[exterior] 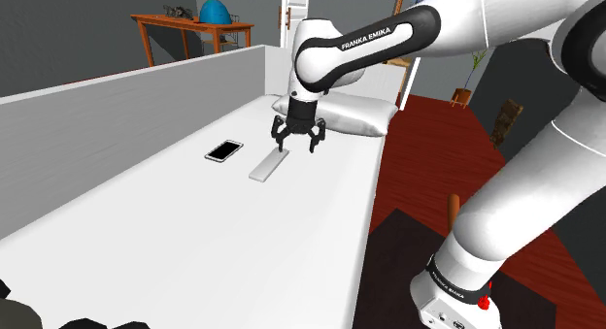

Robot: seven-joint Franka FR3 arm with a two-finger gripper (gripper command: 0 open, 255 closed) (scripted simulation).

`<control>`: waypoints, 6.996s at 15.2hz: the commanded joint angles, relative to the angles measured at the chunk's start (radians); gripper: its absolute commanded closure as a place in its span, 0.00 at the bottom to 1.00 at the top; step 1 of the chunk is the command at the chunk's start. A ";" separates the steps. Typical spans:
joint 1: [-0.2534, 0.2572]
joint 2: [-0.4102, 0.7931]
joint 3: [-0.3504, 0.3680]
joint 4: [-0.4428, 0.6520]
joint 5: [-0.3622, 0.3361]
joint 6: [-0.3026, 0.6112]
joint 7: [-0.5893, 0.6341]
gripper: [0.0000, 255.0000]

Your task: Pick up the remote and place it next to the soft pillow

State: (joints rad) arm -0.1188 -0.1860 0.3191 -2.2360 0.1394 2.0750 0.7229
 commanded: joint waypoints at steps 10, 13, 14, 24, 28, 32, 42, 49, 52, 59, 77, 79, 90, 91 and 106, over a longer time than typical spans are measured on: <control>0.007 0.452 -0.003 0.343 -0.218 0.083 0.453 0.00; 0.012 0.475 -0.009 0.342 -0.226 0.106 0.464 0.00; 0.013 0.481 -0.010 0.337 -0.229 0.117 0.466 0.00; 0.018 0.514 -0.015 0.317 -0.243 0.169 0.475 0.00; 0.018 0.514 -0.015 0.317 -0.243 0.168 0.475 1.00; 0.018 0.514 -0.015 0.316 -0.243 0.168 0.475 1.00; 0.013 0.473 -0.009 0.346 -0.226 0.100 0.465 1.00; 0.009 0.433 -0.003 0.391 -0.209 0.018 0.455 1.00; 0.008 0.419 -0.002 0.413 -0.203 -0.019 0.451 1.00; 0.006 0.393 0.001 0.475 -0.193 -0.105 0.445 1.00; -0.010 0.407 -0.010 0.709 -0.191 -0.325 0.406 1.00; -0.027 0.447 -0.025 0.765 -0.199 -0.342 0.371 1.00; -0.093 0.787 -0.093 1.288 -0.249 -0.528 0.196 1.00; -0.093 0.842 -0.099 1.380 -0.255 -0.565 0.180 1.00; -0.129 0.842 -0.103 1.200 -0.252 -0.387 0.161 1.00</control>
State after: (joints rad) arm -0.2457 0.6626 0.2151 -1.0112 -0.1136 1.6690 0.8821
